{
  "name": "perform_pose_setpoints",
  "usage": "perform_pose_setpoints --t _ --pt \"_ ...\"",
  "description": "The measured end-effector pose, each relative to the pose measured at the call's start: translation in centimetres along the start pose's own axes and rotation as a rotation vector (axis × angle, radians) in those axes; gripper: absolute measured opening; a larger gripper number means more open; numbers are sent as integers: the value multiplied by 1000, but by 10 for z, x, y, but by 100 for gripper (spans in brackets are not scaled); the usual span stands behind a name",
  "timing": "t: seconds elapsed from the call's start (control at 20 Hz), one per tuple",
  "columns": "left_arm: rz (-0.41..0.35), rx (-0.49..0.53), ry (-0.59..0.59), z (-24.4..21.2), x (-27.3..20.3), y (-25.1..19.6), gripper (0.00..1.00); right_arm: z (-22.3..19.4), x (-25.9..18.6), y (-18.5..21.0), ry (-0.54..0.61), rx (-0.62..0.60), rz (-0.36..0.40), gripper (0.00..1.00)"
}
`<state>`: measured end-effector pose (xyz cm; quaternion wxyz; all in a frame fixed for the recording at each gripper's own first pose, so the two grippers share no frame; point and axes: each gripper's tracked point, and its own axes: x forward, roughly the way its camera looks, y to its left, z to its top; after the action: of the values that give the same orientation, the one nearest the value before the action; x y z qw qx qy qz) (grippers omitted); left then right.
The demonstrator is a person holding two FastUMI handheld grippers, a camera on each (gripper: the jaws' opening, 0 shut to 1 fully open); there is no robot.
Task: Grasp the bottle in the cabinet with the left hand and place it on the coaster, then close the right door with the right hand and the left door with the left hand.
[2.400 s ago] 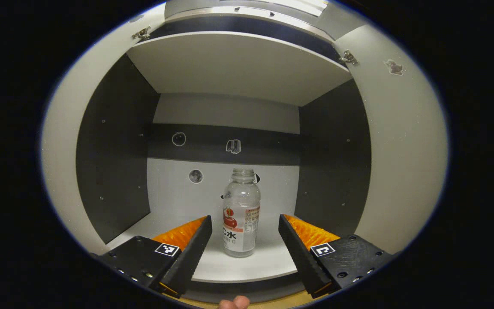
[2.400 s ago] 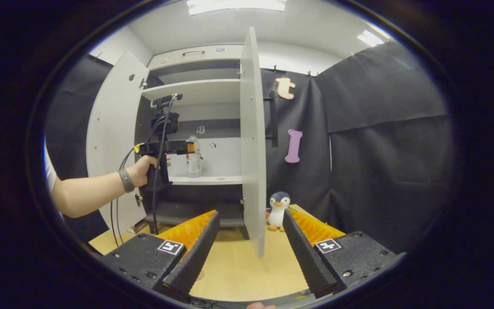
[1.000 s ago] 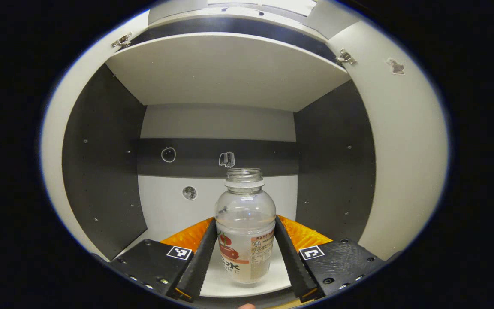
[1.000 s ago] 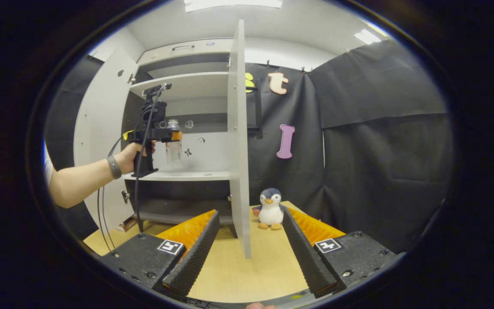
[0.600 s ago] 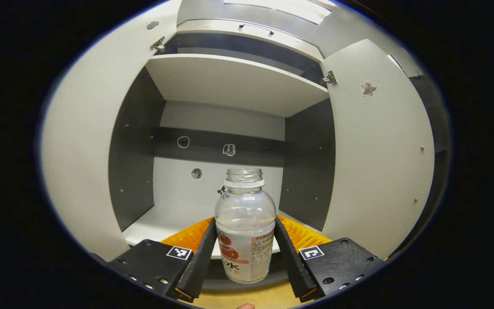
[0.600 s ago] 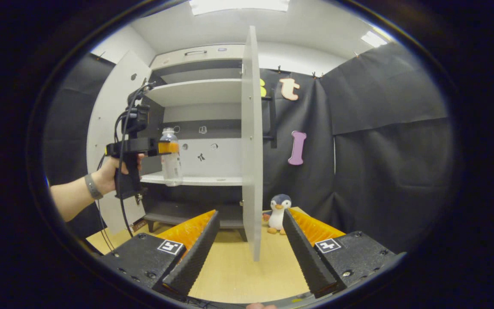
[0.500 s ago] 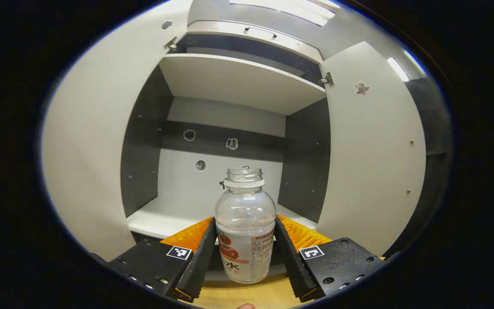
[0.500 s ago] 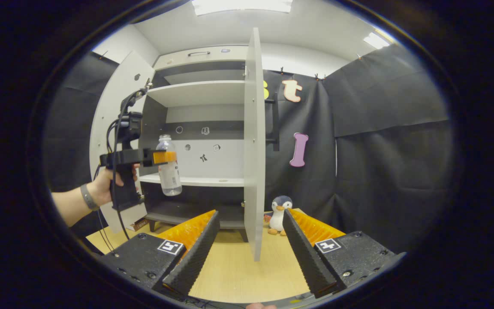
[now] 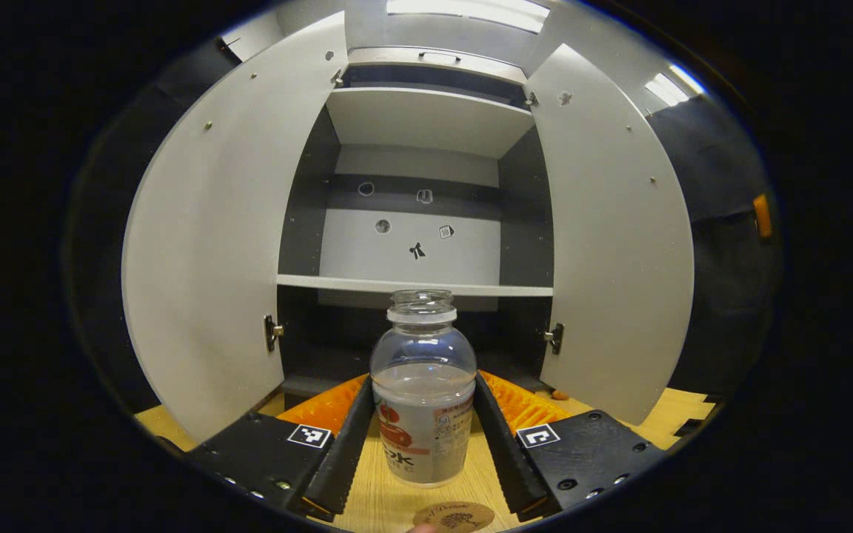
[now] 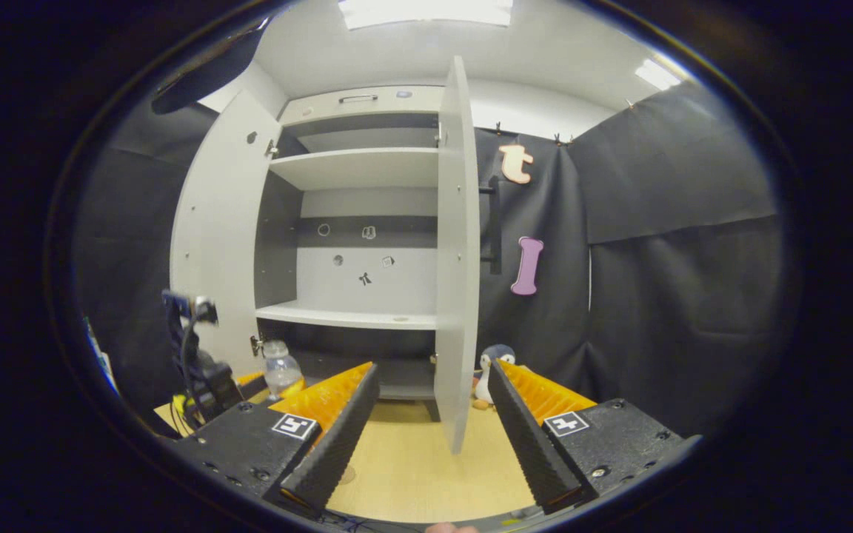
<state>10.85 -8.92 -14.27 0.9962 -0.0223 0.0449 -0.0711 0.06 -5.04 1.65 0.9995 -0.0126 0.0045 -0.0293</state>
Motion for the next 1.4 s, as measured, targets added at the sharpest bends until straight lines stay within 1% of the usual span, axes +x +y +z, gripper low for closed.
perform_pose_setpoints --t 0.1,0.3,0.4,0.5,0.55,0.6,0.8,1.0,1.1,1.15,1.2,1.25,1.4 --pt "-35 -13 5 -25 -8 -16 76 -2 0 2 17 5 1 97" --pt "-46 40 -13 -58 -21 -28 76 -10 -5 -3 50 -48 -32 97" --pt "-45 54 -20 -68 -24 -29 76 -13 -6 -3 59 -41 -40 97" --pt "-68 68 11 -85 -26 -35 76 -17 -7 -4 73 -28 -46 97" --pt "-79 65 28 -92 -29 -38 76 -18 -7 -6 78 -23 -51 94" --pt "-81 62 25 -95 -32 -39 76 -17 -6 -5 76 -19 -54 97" --pt "-90 72 14 -97 -36 -44 76 -21 -4 -5 89 -31 -53 97" --pt "-74 69 1 -96 -39 -42 76 -25 -1 0 104 -26 -40 97" --pt "-71 67 31 -104 -40 -41 79 -26 -1 1 106 -27 -35 97" --pt "-69 69 44 -107 -41 -39 83 -28 -1 0 107 -31 -36 96" --pt "-64 72 43 -106 -41 -38 80 -28 -1 0 109 -35 -35 97" --pt "-60 74 39 -105 -41 -36 80 -28 -1 -1 110 -36 -36 97" --pt "-70 68 23 -99 -42 -37 86 -31 -1 -3 119 -32 -39 97"
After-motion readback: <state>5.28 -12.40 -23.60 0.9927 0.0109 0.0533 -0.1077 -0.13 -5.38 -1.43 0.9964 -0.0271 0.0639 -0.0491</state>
